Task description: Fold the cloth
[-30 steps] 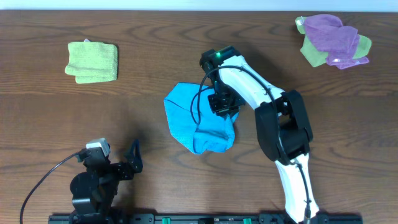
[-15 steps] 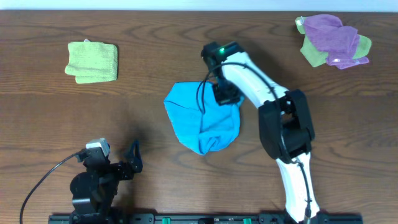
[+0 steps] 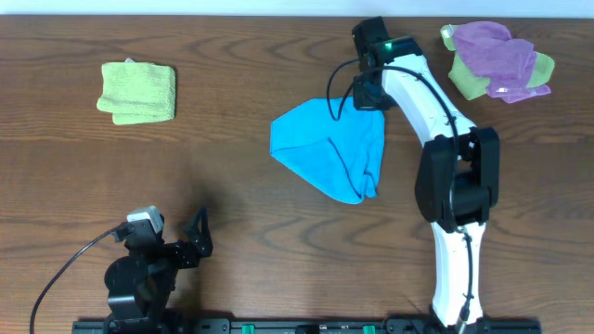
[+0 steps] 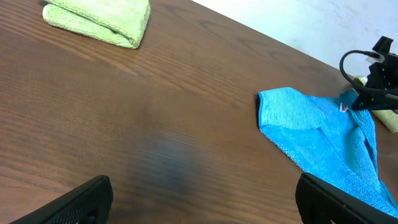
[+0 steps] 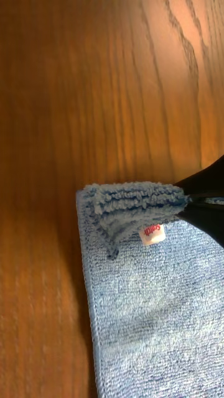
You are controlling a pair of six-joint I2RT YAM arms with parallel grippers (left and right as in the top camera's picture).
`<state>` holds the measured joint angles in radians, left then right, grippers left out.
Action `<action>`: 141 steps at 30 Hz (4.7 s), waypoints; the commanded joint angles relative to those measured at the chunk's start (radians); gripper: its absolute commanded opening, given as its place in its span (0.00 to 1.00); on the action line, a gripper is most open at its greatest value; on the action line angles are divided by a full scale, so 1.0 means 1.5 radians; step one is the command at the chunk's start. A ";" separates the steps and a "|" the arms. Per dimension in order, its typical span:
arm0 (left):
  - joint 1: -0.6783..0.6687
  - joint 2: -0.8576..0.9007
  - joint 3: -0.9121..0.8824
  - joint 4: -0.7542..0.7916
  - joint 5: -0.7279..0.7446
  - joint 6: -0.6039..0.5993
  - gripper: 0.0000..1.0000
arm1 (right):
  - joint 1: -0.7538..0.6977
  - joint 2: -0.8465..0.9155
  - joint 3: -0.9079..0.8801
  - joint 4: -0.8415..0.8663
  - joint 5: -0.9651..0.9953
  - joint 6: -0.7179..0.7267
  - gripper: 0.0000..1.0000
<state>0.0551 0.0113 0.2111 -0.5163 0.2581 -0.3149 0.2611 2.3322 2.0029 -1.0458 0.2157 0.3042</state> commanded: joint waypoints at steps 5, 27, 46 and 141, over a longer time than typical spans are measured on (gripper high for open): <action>-0.002 -0.001 0.001 -0.005 -0.005 -0.002 0.95 | -0.019 0.007 0.036 -0.033 0.038 0.011 0.59; -0.002 -0.001 0.001 -0.015 0.003 -0.022 0.95 | 0.040 -0.007 0.017 -0.149 -0.313 -0.275 0.60; -0.002 -0.001 0.001 -0.014 0.003 -0.050 0.95 | 0.039 -0.001 -0.138 -0.035 -0.427 -0.284 0.34; -0.002 -0.001 0.001 -0.011 -0.072 -0.050 0.95 | 0.077 -0.028 0.007 -0.115 0.025 -0.041 0.59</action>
<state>0.0551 0.0113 0.2111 -0.5377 0.1566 -0.3897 0.3843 2.3142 2.0029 -1.2251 0.3050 0.2516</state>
